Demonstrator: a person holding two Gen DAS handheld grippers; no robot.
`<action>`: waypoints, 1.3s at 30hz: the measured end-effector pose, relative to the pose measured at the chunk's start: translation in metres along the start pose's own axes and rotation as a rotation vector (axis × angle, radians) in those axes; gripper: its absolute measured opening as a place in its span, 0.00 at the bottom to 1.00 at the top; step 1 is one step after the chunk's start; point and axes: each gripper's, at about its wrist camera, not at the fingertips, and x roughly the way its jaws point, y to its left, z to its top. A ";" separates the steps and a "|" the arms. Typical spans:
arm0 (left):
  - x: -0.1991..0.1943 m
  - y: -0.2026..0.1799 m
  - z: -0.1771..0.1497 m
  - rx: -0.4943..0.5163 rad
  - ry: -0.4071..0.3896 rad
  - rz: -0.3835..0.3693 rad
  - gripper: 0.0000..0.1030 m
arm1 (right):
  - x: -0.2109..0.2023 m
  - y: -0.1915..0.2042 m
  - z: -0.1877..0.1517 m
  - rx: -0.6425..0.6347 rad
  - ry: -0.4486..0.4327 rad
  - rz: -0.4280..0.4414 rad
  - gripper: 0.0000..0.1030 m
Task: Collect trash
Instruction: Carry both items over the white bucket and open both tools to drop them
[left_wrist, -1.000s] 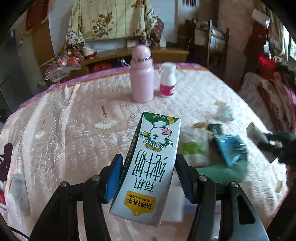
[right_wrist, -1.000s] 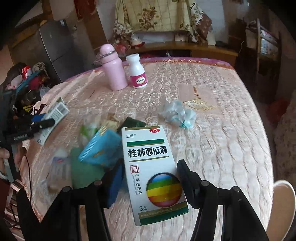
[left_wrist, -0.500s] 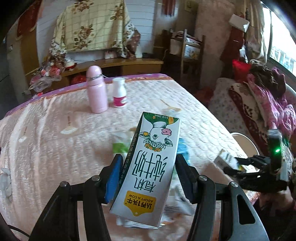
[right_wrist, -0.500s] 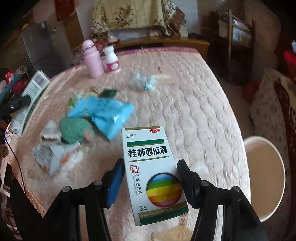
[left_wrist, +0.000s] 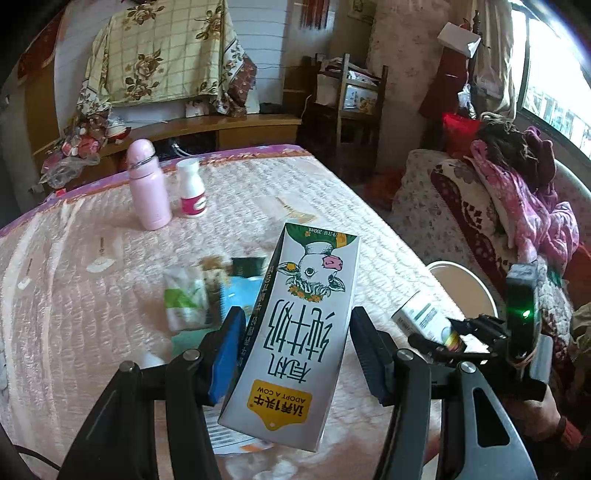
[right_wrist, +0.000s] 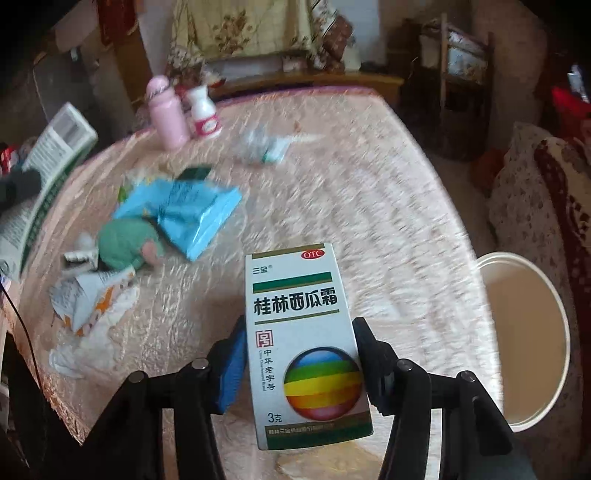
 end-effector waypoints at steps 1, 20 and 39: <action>0.001 -0.006 0.002 0.004 -0.004 -0.009 0.58 | -0.006 -0.004 0.001 0.013 -0.014 -0.009 0.56; 0.078 -0.187 0.025 0.113 0.073 -0.233 0.59 | -0.084 -0.171 -0.011 0.367 -0.108 -0.287 0.56; 0.123 -0.213 0.022 0.085 0.080 -0.242 0.76 | -0.072 -0.226 -0.033 0.472 -0.090 -0.363 0.76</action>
